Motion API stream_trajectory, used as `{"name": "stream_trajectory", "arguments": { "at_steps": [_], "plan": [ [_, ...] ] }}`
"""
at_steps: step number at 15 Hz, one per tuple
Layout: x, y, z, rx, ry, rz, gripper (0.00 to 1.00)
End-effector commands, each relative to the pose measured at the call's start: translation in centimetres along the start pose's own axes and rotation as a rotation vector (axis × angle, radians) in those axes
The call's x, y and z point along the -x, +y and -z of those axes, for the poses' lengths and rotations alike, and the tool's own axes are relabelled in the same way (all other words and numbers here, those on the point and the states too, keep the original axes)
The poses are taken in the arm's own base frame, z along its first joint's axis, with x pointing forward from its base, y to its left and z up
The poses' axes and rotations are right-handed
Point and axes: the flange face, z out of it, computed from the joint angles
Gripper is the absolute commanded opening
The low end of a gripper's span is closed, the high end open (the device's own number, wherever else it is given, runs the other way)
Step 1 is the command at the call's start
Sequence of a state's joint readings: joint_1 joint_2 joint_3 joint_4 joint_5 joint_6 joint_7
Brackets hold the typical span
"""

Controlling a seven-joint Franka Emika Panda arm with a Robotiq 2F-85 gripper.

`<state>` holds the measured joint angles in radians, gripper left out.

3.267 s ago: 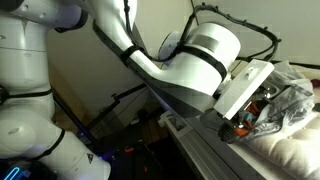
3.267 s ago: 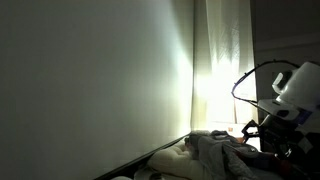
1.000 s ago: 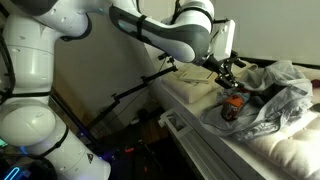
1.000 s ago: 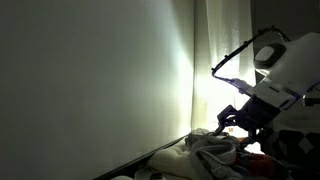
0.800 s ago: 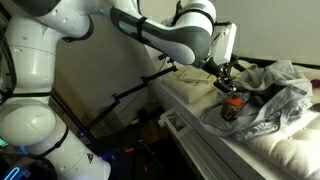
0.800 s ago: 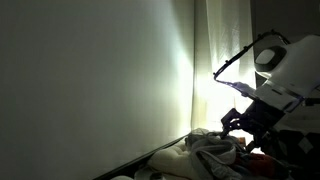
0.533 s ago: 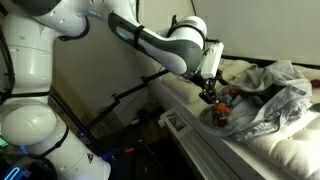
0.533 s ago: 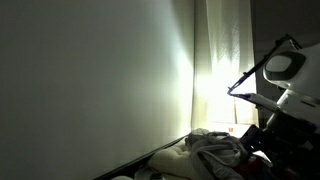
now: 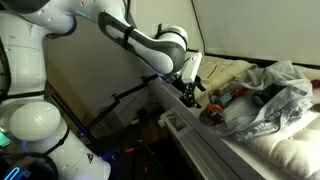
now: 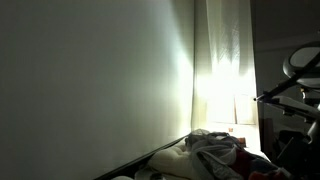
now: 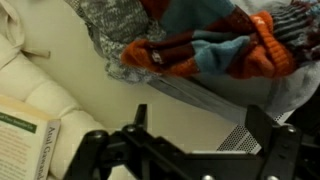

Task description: Close the bag

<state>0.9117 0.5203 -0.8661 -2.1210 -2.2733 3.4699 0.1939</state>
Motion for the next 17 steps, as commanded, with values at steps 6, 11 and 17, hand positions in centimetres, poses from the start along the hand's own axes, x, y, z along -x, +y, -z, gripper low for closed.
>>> {"name": "stream_trajectory", "arguments": {
  "at_steps": [6, 11, 17],
  "plan": [
    [-5.5, -0.7, 5.5, 0.061, 0.102, 0.245, 1.0],
    [-6.6, 1.1, 5.7, 0.088, 0.097, 0.278, 1.0],
    [-6.3, 0.6, 5.7, 0.082, 0.095, 0.274, 1.0]
  ]
}}
